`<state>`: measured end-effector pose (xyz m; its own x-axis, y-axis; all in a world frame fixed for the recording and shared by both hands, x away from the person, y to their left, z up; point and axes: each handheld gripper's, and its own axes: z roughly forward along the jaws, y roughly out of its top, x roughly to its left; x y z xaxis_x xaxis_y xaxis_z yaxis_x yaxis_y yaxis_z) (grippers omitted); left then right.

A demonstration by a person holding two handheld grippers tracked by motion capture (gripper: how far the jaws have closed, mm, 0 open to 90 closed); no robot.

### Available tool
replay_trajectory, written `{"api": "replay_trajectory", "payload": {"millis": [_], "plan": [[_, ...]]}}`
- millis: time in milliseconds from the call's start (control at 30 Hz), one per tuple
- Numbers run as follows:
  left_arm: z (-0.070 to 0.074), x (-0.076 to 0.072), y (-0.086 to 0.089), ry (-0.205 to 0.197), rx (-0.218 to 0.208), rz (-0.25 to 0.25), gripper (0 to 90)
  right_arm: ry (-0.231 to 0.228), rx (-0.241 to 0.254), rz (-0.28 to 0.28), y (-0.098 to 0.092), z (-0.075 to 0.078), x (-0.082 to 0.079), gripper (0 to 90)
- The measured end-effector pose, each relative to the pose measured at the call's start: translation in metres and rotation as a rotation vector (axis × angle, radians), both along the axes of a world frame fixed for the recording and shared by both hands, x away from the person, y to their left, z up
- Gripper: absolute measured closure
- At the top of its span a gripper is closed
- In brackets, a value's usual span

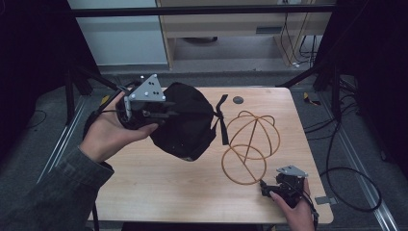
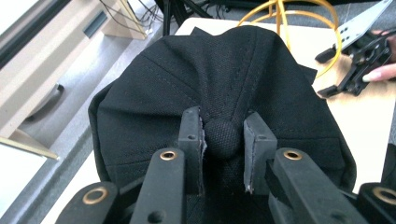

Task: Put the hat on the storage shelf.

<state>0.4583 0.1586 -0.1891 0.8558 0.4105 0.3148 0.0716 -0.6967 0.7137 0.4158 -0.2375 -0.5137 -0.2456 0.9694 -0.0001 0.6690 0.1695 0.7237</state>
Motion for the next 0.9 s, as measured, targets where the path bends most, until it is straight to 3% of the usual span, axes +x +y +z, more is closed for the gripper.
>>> {"api": "replay_trajectory", "payload": {"millis": [300,400,533,900], "plan": [[0.011,-0.006,-0.021,-0.001,0.005,-0.055,72.7,0.001,0.0,-0.002,0.0,0.0,0.0,0.4],[0.018,-0.008,-0.038,0.0,0.03,-0.092,72.7,-0.001,0.0,-0.002,0.0,0.0,0.0,0.4],[0.025,-0.007,-0.055,-0.003,0.028,-0.114,72.7,-0.002,0.002,-0.002,0.0,0.0,0.0,0.4],[0.028,0.003,-0.11,0.01,0.035,-0.161,72.7,-0.001,0.001,-0.002,0.0,0.0,0.0,0.4]]}}
